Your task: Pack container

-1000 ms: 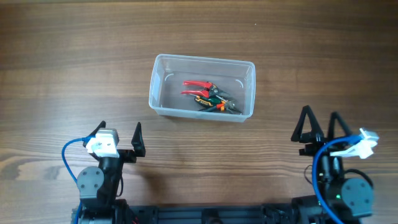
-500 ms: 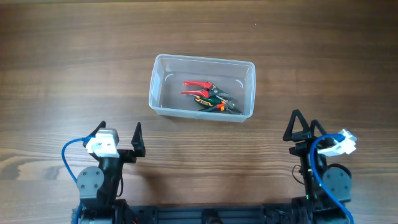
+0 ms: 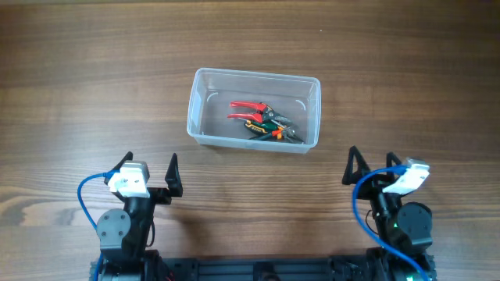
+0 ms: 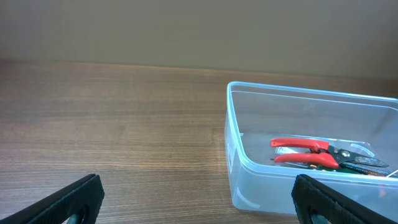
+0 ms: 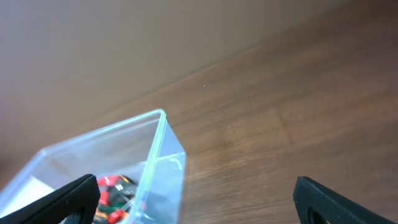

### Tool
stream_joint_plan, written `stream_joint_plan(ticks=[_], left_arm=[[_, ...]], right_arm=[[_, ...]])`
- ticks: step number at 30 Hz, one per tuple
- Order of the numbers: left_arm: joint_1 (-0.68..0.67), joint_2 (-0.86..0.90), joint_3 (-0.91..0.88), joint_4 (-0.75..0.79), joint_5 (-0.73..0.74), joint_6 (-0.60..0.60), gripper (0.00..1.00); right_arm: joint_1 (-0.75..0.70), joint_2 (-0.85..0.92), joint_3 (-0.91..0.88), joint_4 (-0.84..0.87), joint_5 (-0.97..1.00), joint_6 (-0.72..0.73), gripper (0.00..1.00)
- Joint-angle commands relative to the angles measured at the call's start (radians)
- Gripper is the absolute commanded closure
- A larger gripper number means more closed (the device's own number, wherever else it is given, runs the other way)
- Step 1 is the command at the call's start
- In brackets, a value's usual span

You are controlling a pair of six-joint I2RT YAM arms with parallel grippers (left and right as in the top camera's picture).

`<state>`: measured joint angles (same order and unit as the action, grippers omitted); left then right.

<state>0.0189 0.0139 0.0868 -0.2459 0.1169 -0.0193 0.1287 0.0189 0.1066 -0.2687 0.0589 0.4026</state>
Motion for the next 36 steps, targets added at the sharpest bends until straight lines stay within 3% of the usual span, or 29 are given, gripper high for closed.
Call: stream_joint_plan(ticks=[1, 4, 36], left_arm=[[0.002, -0.008, -0.010, 0.003, -0.006, 0.016, 0.00], [0.002, -0.008, -0.010, 0.003, -0.006, 0.016, 0.00], [0.002, -0.008, -0.010, 0.003, -0.006, 0.016, 0.00]], right_arm=[[-0.004, -0.016, -0.002, 0.000, -0.041, -0.423, 0.00], [-0.004, -0.016, -0.002, 0.004, -0.024, -0.585, 0.00], [-0.004, -0.016, -0.002, 0.002, -0.015, -0.546, 0.00]])
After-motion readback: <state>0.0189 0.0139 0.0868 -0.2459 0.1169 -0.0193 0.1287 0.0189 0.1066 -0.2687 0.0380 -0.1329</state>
